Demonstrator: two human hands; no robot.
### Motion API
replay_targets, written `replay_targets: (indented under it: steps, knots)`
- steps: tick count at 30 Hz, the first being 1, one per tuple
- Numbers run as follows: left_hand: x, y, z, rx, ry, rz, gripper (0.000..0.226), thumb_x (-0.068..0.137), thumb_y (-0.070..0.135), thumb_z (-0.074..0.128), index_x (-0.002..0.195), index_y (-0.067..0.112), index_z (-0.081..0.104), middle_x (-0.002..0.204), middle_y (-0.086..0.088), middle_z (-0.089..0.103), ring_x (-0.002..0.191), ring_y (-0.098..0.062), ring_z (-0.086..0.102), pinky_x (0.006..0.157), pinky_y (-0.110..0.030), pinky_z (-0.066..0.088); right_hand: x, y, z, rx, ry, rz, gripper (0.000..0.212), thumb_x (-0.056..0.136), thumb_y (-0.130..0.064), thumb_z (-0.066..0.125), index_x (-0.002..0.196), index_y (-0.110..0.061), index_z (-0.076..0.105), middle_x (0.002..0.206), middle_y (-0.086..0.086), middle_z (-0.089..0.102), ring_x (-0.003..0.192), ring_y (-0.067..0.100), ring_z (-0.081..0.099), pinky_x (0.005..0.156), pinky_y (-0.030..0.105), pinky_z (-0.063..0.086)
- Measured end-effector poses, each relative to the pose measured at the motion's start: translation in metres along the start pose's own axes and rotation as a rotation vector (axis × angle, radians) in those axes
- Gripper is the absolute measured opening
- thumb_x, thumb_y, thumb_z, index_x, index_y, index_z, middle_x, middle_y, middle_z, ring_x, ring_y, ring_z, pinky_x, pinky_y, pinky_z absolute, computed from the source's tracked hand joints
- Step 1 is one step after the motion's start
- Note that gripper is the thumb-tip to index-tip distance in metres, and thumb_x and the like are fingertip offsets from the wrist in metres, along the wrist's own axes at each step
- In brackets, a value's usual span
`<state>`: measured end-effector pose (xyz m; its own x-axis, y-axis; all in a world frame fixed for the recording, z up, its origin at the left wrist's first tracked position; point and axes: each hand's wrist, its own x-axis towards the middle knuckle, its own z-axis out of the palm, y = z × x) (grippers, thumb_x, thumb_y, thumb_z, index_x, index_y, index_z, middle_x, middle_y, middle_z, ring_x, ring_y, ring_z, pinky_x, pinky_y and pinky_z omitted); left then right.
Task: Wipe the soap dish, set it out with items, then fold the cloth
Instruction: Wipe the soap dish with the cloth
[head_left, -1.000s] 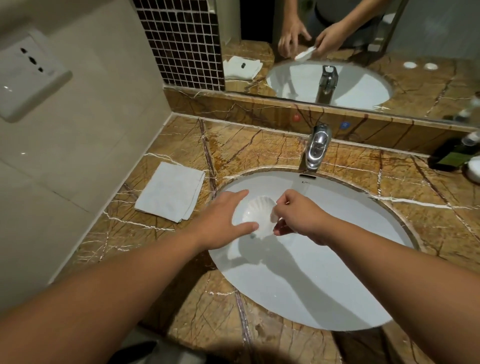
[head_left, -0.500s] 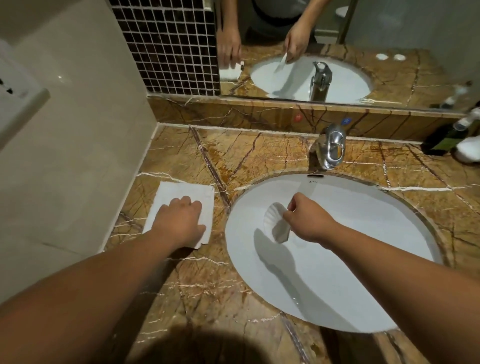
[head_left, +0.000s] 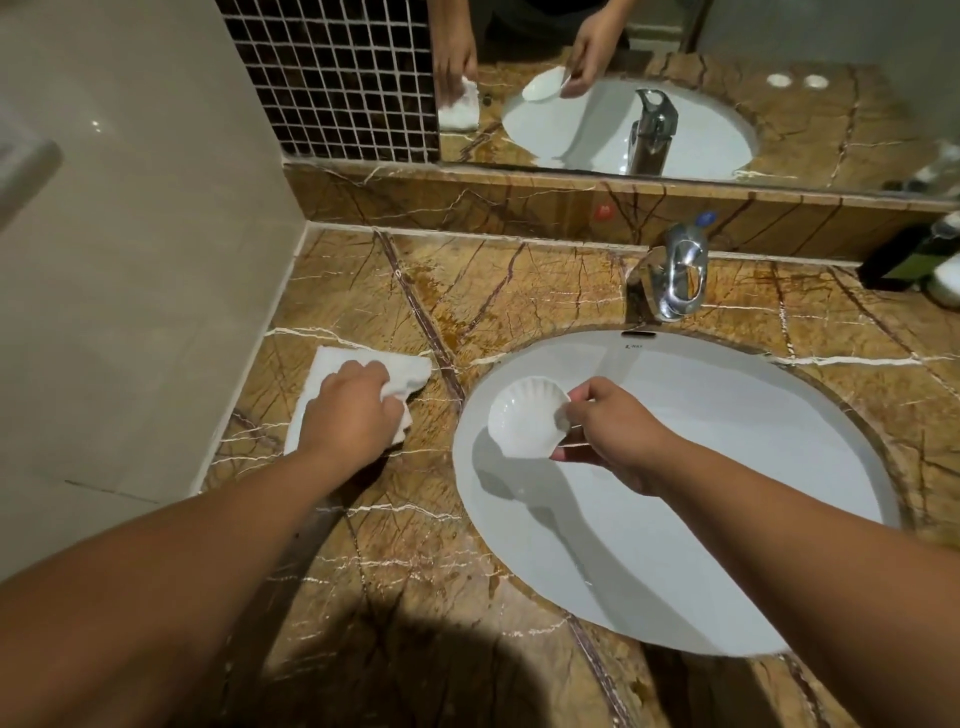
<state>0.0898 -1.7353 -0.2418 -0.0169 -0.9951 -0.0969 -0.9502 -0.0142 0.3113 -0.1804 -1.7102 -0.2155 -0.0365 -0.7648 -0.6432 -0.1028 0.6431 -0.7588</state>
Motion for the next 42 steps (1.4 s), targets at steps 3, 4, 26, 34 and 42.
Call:
replay_targets:
  steps: [3,4,26,34,42]
  knots:
    - [0.0,0.011,-0.014,-0.116,0.171,0.034,0.017,0.089,0.025,0.047,0.1,0.015,0.055,0.096,-0.005,0.052,0.083,-0.025,0.05,0.064,-0.038,0.043,-0.001,-0.005,0.007,0.047,-0.025,-0.005,0.01,0.092,-0.002,0.05,0.087,-0.009,0.045,0.104,0.021,0.054,0.078,0.033,0.062,0.068,0.039,0.059]
    - [0.0,0.02,-0.018,-0.165,0.183,0.037,0.017,0.091,0.028,0.046,0.103,0.018,0.054,0.098,-0.001,0.05,0.08,-0.021,0.05,0.061,-0.035,0.042,-0.001,-0.008,0.011,0.059,-0.028,-0.01,0.01,0.093,-0.002,0.05,0.087,-0.009,0.045,0.105,0.021,0.054,0.08,0.033,0.062,0.068,0.038,0.059]
    - [-0.012,0.077,-0.024,-0.511,-0.169,0.173,0.046,0.094,0.033,0.057,0.136,0.037,0.039,0.113,0.006,0.065,0.09,-0.015,0.064,0.071,-0.041,0.057,-0.029,-0.041,0.007,-0.01,-0.192,-0.25,0.009,0.097,-0.012,0.049,0.097,-0.006,0.056,0.097,0.019,0.066,0.078,0.027,0.066,0.07,0.042,0.059]
    - [-0.003,0.083,-0.021,-0.463,-0.073,0.093,0.033,0.096,0.04,0.048,0.127,0.031,0.042,0.098,0.008,0.063,0.08,-0.015,0.06,0.064,-0.035,0.05,-0.033,-0.026,0.026,-0.085,-0.137,-0.278,0.041,0.09,-0.001,0.035,0.124,-0.016,0.051,0.101,0.007,0.068,0.074,0.022,0.073,0.081,0.043,0.058]
    - [0.0,0.077,-0.028,-0.206,-0.193,0.332,0.029,0.094,0.04,0.053,0.118,0.046,0.039,0.082,0.013,0.064,0.063,-0.007,0.061,0.046,-0.03,0.047,-0.031,-0.033,0.01,-0.478,-0.167,-0.414,0.027,0.087,-0.002,0.043,0.103,-0.015,0.061,0.086,0.01,0.071,0.066,0.022,0.07,0.067,0.04,0.06]
